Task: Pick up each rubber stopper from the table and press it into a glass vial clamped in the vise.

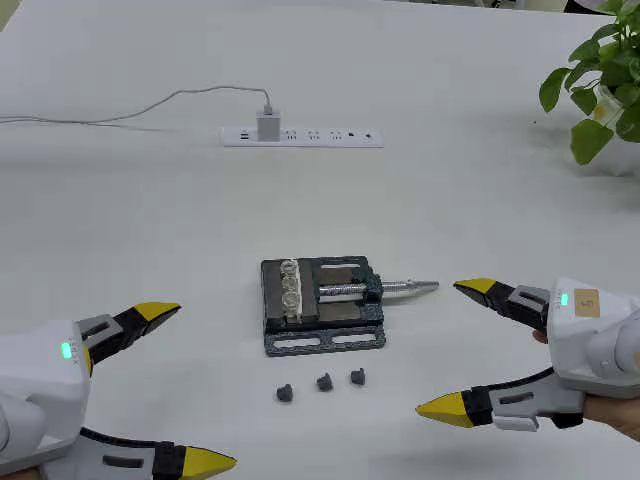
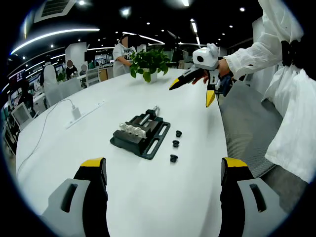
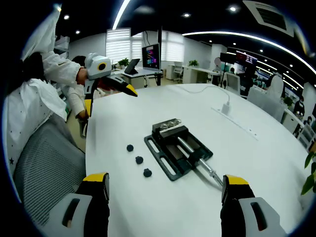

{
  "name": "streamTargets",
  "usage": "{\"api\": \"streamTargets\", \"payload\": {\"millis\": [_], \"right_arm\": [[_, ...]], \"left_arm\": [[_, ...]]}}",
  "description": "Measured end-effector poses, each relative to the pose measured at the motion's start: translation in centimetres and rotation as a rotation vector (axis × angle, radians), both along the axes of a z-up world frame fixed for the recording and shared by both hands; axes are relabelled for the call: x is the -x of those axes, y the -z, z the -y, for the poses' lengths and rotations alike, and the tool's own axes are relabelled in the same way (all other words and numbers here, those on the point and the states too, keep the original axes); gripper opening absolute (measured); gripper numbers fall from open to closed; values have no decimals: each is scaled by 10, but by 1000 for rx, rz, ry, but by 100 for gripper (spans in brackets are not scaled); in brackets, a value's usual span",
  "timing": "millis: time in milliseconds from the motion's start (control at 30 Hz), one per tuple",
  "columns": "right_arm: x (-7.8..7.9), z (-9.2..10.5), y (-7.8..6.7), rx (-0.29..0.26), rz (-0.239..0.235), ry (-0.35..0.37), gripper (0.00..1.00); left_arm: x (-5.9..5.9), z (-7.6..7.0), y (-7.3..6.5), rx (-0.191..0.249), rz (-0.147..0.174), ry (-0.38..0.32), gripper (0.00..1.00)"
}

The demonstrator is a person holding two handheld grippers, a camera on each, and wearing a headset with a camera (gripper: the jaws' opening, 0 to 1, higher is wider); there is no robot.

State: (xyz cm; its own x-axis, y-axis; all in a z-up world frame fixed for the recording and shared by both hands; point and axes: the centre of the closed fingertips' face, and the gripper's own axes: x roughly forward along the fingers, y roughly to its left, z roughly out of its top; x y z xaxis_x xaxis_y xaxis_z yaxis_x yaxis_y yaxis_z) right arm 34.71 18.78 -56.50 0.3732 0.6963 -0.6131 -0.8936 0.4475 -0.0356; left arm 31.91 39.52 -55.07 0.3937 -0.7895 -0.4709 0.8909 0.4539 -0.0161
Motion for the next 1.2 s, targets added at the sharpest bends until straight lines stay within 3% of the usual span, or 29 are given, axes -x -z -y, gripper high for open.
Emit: {"api": "streamTargets", "payload": {"millis": [300, 667, 1200], "right_arm": [[-1, 1, 0, 0, -1, -1, 93], [0, 1, 0, 2, -4, 0, 92], [-1, 2, -2, -1, 1, 6, 91]], "left_arm": [[-2, 4, 5, -4, -11, 14, 91], [-9, 11, 11, -21, -1, 31, 83], [-8, 19, 17, -38, -23, 47, 76]]}}
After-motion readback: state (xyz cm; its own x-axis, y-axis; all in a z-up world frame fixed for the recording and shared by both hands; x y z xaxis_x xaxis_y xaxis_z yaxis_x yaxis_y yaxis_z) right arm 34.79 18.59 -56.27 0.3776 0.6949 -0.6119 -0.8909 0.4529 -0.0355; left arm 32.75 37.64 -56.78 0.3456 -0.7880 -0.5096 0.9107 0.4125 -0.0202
